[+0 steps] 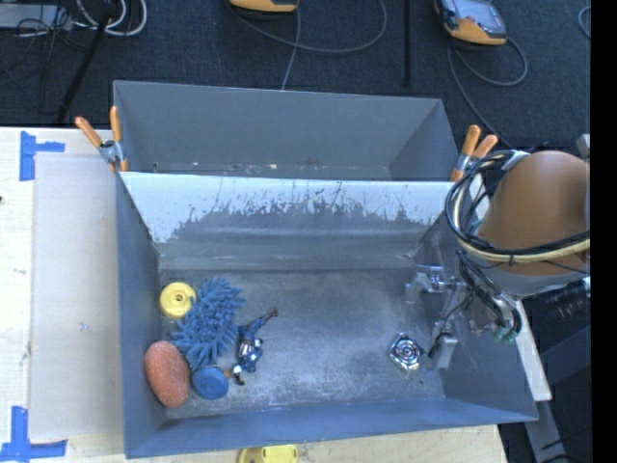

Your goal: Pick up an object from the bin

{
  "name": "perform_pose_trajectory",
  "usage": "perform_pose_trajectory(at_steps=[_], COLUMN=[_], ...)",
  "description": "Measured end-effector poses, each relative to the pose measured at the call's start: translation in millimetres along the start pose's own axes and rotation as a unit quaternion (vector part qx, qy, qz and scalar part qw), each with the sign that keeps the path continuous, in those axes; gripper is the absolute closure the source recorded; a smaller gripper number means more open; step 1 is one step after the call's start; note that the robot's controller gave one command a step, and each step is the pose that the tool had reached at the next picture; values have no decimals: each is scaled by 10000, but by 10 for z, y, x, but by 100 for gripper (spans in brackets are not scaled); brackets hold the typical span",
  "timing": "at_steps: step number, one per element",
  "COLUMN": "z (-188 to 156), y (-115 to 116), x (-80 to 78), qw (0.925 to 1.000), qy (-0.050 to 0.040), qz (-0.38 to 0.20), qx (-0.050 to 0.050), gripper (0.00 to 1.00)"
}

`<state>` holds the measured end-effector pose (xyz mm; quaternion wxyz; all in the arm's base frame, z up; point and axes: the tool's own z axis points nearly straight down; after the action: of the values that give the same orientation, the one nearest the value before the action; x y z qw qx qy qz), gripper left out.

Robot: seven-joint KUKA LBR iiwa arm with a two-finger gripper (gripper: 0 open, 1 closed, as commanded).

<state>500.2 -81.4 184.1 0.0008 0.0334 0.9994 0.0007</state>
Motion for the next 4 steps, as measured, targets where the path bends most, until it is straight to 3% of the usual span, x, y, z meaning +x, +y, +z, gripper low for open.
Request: perform_pose_trajectory(at_steps=[1, 2, 3, 4], z=[170, 491, 686, 658], y=[-160, -167, -275, -255], x=[-258, -133, 27, 53], qw=[9991, 9809, 9822, 9882], qy=[2, -2, 19, 15], qz=[-418, -1946, -1881, -1533], qx=[17, 2, -2, -1], gripper=[0, 0, 0, 0])
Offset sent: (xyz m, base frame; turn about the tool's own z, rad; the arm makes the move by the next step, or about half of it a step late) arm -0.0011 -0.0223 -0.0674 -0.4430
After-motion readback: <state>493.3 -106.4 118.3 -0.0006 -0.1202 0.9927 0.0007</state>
